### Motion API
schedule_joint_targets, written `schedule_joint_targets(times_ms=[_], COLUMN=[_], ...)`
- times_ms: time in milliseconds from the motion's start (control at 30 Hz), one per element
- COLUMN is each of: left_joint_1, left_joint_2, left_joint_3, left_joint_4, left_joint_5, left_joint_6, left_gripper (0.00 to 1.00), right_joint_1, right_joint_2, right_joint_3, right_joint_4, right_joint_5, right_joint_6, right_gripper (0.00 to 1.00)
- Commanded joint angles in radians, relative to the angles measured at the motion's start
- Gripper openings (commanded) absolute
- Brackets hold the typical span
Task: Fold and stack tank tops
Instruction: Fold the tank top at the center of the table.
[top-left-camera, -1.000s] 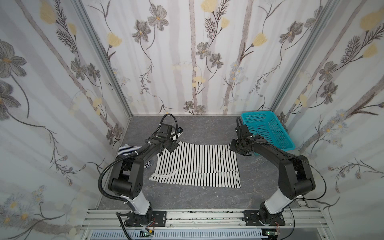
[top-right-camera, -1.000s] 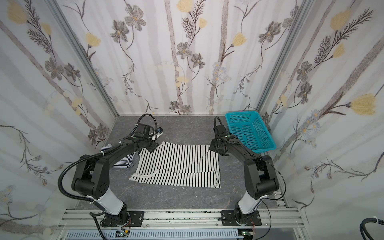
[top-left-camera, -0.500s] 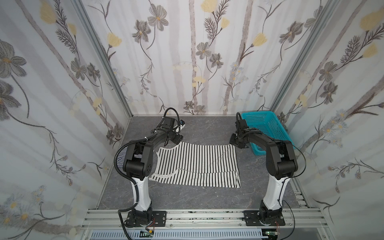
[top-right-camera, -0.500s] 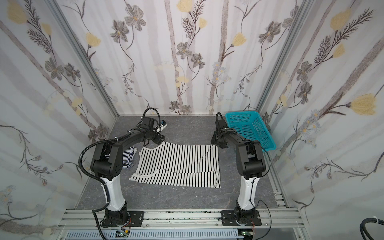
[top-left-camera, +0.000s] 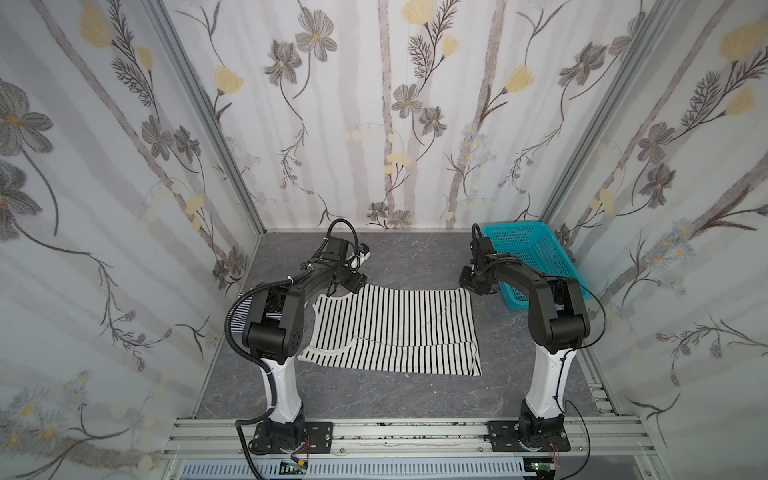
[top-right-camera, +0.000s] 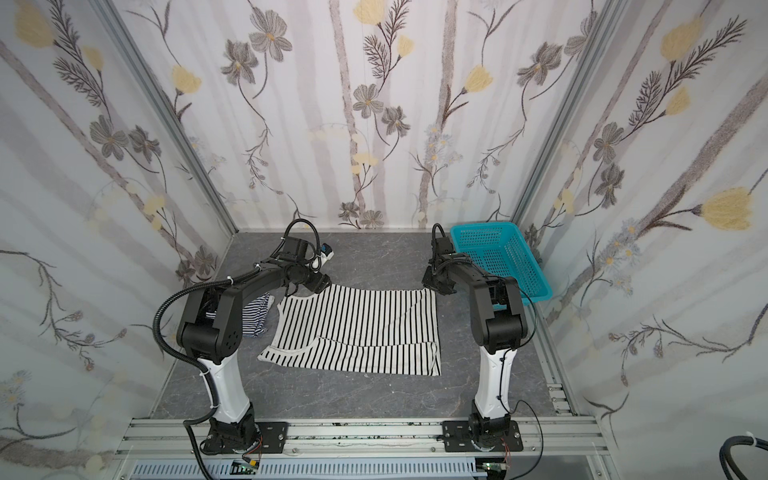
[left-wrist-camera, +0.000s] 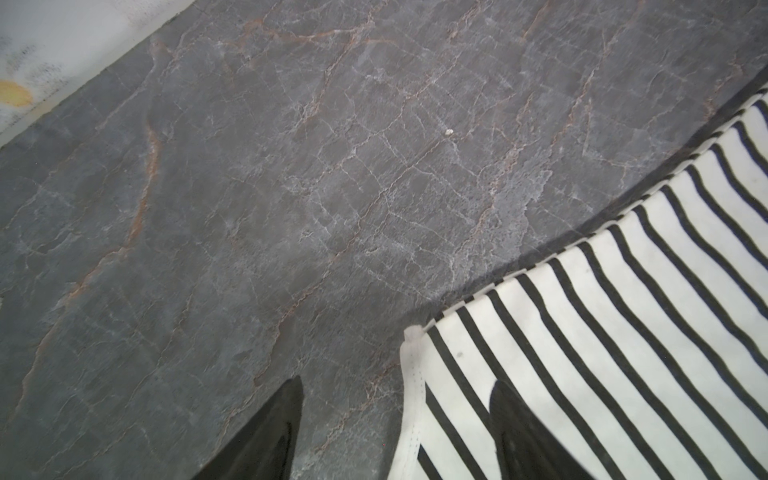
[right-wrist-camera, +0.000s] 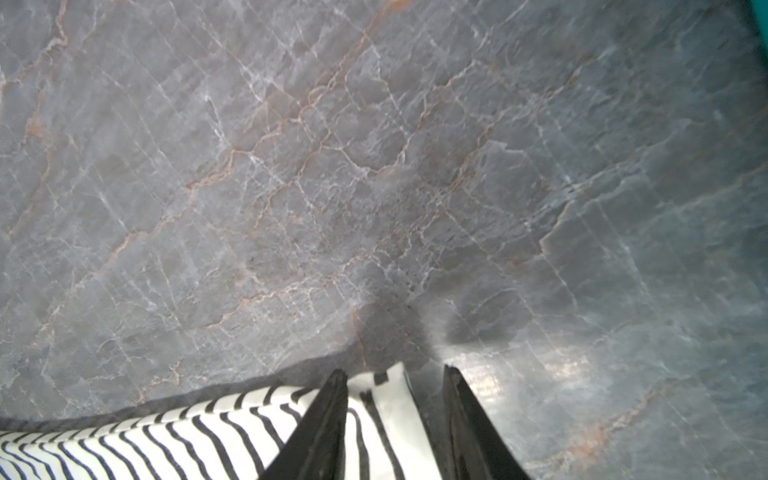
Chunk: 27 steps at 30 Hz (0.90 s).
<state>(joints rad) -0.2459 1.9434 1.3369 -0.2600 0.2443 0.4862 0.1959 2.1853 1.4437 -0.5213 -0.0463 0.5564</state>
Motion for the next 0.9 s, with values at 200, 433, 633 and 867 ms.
schedule_joint_targets(times_ms=[200, 433, 633, 867], left_joint_1=[0.001, 0.001, 0.0, -0.01], left_joint_2=[-0.004, 0.002, 0.006, 0.016], left_joint_3=[-0.004, -0.004, -0.004, -0.006], left_joint_4=[-0.002, -0.002, -0.002, -0.011], left_joint_5=[0.037, 0.031, 0.036, 0.035], left_joint_6=[-0.028, -0.035, -0.043, -0.015], left_gripper=[0.73, 0.73, 0.73, 0.75], right_joint_1=[0.002, 0.002, 0.005, 0.022], right_joint_2=[0.013, 0.045, 0.044, -0.004], right_joint_3=[0.005, 0.06, 0.073, 0.044], right_joint_4=[0.021, -0.014, -0.027, -0.027], right_joint_5=[-0.046, -0.04, -0.033, -0.011], right_joint_6=[-0.025, -0.031, -0.04, -0.048], right_gripper=[0.37, 0.25, 0.09, 0.0])
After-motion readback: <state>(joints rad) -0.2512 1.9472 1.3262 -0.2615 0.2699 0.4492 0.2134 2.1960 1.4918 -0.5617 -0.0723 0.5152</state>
